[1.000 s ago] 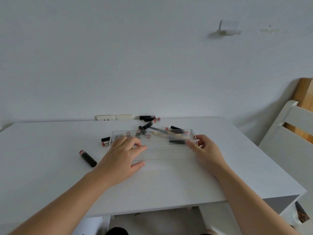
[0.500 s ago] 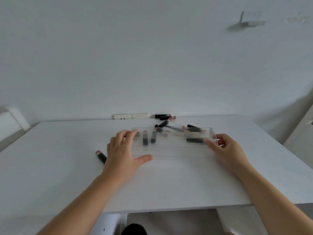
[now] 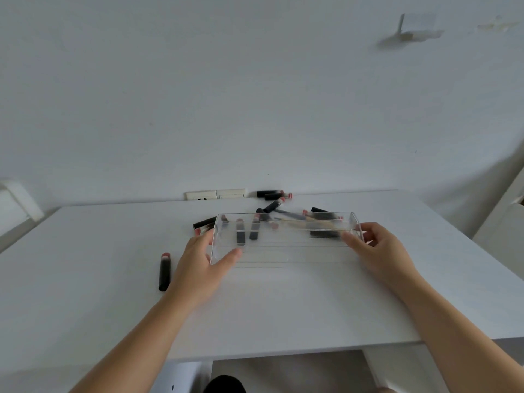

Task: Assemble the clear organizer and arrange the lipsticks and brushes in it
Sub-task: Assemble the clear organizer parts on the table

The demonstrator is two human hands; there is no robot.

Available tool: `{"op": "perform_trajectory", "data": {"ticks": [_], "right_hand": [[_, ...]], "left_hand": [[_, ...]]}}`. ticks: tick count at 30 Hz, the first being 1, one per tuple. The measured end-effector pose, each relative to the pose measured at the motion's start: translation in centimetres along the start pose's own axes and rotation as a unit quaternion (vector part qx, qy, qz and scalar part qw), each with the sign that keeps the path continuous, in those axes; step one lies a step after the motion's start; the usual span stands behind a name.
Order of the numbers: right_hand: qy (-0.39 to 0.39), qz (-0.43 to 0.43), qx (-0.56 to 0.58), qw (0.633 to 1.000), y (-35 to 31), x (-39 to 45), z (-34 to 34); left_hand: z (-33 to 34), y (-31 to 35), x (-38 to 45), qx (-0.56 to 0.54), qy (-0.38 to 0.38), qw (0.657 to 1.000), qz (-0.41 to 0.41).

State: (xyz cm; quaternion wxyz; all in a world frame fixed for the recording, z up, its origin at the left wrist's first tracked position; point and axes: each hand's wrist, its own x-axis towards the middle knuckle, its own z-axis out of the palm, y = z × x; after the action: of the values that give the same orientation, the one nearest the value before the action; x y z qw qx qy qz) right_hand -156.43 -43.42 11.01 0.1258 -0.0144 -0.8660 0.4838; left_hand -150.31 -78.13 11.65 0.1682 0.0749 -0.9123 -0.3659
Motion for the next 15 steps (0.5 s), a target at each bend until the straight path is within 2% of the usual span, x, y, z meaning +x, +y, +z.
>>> {"op": "perform_trajectory", "data": {"ticks": [7,15], "right_hand": [[0.005,0.001,-0.003,1.000,-0.1,0.0,0.1],[0.010,0.009,-0.005,1.000,-0.9,-0.3,0.1]], "left_hand": [[0.1,-0.7,0.5,-0.061,-0.021,0.998,-0.024],[0.2,-0.8,1.1,-0.105,-0.007,0.994,-0.041]]}}
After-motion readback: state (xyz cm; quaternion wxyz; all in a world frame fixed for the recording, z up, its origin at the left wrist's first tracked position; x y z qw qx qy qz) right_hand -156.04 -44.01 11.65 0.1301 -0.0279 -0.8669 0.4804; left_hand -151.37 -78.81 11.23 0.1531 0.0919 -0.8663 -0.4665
